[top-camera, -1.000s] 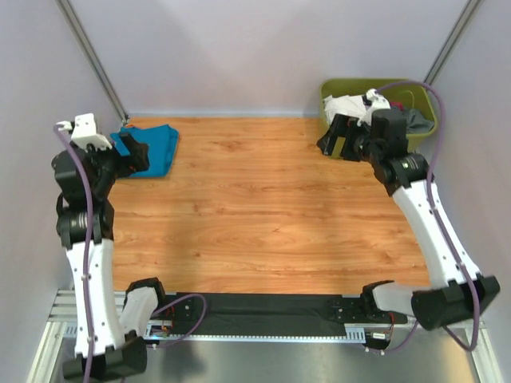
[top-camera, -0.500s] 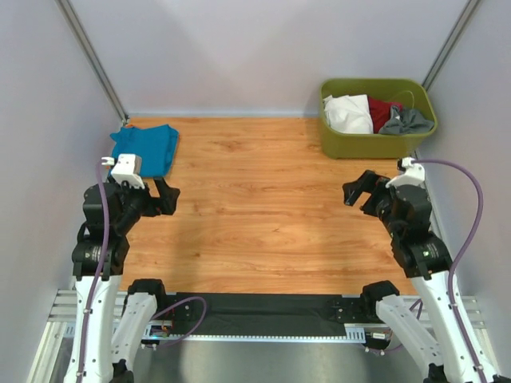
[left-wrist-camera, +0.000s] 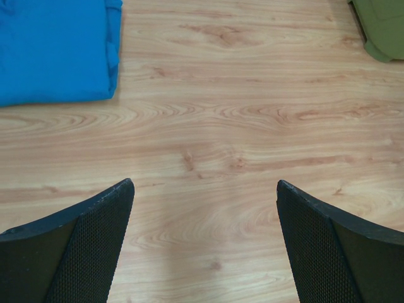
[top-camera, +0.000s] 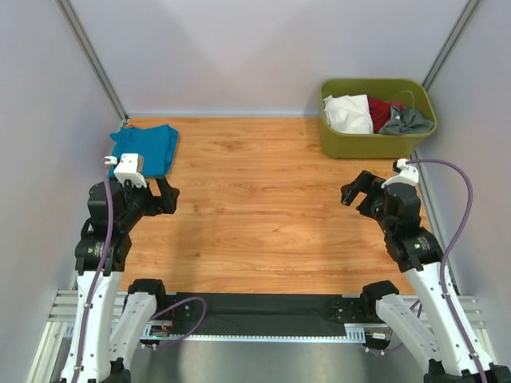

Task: Fold and stack the t-shirts
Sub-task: Neatly place the folded tshirt to the corner

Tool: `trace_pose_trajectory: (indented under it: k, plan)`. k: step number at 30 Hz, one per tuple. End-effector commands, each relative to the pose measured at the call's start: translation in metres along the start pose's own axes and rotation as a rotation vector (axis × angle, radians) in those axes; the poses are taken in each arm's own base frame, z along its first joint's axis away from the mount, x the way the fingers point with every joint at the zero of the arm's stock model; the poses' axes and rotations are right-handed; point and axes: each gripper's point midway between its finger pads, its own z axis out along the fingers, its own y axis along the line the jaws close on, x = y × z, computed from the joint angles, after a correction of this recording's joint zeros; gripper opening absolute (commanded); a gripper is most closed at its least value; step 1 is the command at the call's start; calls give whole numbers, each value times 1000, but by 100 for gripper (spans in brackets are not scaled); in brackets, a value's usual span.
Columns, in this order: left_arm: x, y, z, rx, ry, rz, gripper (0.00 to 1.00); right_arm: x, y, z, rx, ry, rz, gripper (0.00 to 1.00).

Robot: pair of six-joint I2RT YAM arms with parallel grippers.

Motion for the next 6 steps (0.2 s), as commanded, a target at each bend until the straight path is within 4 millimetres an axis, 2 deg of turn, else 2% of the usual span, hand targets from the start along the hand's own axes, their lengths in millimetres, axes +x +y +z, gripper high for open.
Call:
trace_pose_trajectory:
  k: [1, 6]
  plan:
    - [-15, 1, 3, -9, -45, -2, 99, -34, 17, -4, -45, -95, 1, 100]
    - [-14, 9, 12, -50, -65, -22, 99, -48, 24, -3, -67, -128, -24, 100]
